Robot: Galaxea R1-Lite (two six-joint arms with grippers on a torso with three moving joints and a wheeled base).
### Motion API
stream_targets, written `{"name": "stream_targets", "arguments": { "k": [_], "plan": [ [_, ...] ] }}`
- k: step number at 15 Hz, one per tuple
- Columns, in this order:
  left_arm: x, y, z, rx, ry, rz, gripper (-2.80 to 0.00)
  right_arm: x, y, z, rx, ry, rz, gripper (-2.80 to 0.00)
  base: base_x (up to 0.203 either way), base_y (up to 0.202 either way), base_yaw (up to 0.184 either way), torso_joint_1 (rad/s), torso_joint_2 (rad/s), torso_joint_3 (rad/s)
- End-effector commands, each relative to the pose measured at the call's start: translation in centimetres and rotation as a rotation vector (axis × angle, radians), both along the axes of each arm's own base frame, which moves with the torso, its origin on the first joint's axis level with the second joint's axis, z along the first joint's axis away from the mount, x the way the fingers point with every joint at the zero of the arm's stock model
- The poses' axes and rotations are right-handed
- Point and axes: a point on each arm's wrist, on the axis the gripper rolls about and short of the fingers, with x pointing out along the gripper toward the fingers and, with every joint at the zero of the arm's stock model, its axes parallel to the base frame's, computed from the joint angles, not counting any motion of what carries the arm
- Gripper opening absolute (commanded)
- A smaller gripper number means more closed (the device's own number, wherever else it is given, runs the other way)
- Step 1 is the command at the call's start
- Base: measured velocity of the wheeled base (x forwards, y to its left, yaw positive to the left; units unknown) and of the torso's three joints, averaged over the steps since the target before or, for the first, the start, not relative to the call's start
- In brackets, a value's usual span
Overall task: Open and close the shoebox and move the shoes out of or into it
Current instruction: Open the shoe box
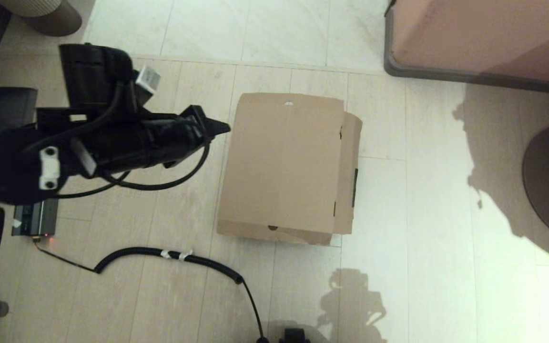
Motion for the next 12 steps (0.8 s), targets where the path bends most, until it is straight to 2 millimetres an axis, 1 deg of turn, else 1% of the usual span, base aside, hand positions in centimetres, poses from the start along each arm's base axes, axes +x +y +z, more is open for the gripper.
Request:
{"name": "stream_targets", "arguments": {
  "k": [1, 4, 5, 7, 8, 9, 10, 11, 12],
  "plan": [
    [-5.4, 3.9, 2.3, -0.028, -0.079, 0.076, -2.80, 0.1, 0.0, -0.4, 0.001, 0.014, 0.000, -2.80, 0.000, 0.000, 0.000, 0.000, 0.00, 0.000],
    [-11.0, 8.2, 1.8, -0.002, -0.123, 0.224, -2.80, 0.1, 0.0, -0.4, 0.001, 0.015, 0.000, -2.80, 0.000, 0.000, 0.000, 0.000, 0.00, 0.000],
    [-12.9, 9.4, 0.9, 0.024, -0.128, 0.294, -2.80, 0.1, 0.0, -0.4, 0.001, 0.014, 0.000, -2.80, 0.000, 0.000, 0.000, 0.000, 0.00, 0.000],
    [-16.2, 11.1, -1.7, 0.086, -0.112, 0.437, -2.80, 0.1, 0.0, -0.4, 0.001, 0.014, 0.000, -2.80, 0.000, 0.000, 0.000, 0.000, 0.00, 0.000],
    [-17.4, 11.6, -3.1, 0.116, -0.093, 0.483, -2.80, 0.1, 0.0, -0.4, 0.001, 0.014, 0.000, -2.80, 0.000, 0.000, 0.000, 0.000, 0.00, 0.000],
    [-17.9, 11.9, -3.8, 0.136, -0.084, 0.509, -2.80, 0.1, 0.0, -0.4, 0.001, 0.015, 0.000, -2.80, 0.000, 0.000, 0.000, 0.000, 0.00, 0.000],
    [-18.0, 12.0, -3.8, 0.153, -0.087, 0.521, -2.80, 0.1, 0.0, -0.4, 0.001, 0.014, 0.000, -2.80, 0.000, 0.000, 0.000, 0.000, 0.00, 0.000],
    [-18.5, 12.1, -3.8, 0.192, -0.103, 0.526, -2.80, 0.1, 0.0, -0.4, 0.001, 0.014, 0.000, -2.80, 0.000, 0.000, 0.000, 0.000, 0.00, 0.000],
    [-19.7, 12.2, -4.0, 0.252, -0.137, 0.531, -2.80, 0.1, 0.0, -0.4, 0.001, 0.014, 0.000, -2.80, 0.000, 0.000, 0.000, 0.000, 0.00, 0.000]
  ]
}}
